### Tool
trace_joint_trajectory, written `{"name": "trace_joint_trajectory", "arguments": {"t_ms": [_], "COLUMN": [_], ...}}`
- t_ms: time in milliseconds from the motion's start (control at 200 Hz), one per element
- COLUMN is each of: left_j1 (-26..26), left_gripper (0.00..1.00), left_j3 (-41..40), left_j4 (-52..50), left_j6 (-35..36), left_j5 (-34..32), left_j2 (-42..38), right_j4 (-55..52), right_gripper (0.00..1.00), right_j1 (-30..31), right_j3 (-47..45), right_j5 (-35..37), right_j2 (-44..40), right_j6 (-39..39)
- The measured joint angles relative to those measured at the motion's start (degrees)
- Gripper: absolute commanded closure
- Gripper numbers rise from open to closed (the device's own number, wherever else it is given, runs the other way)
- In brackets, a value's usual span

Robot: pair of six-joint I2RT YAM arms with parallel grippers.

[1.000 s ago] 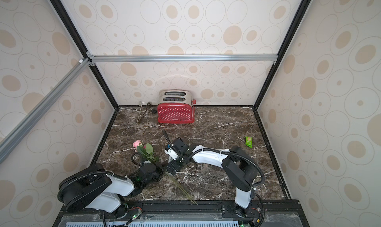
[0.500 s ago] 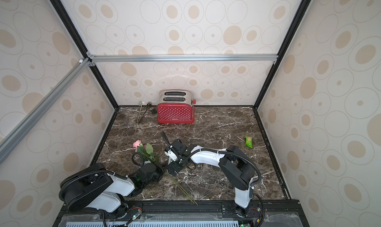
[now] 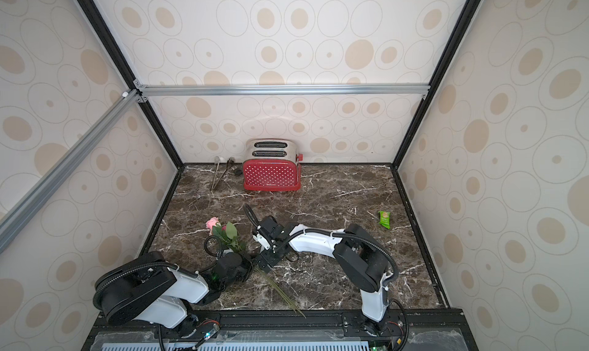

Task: Wrap bouquets with tape
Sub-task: Tear off the tape using the Tape Cutter.

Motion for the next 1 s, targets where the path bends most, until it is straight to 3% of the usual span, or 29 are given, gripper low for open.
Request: {"name": "trace_joint_trajectory", "arguments": {"t_ms": [1001], "left_j1": [1.0], "left_gripper": [1.0], "left_j3": [-0.2], "left_j4": [1.9], "left_j6": [-0.2], "left_j5": [0.3], "left_j2": [1.5], "right_j4": [-6.9], "right_gripper": [0.02], "right_j1": [0.9], "right_j3": [6.5], "right_j5": [3.1], "right_j2": [4.6], "right_j6": [-1.7]}}
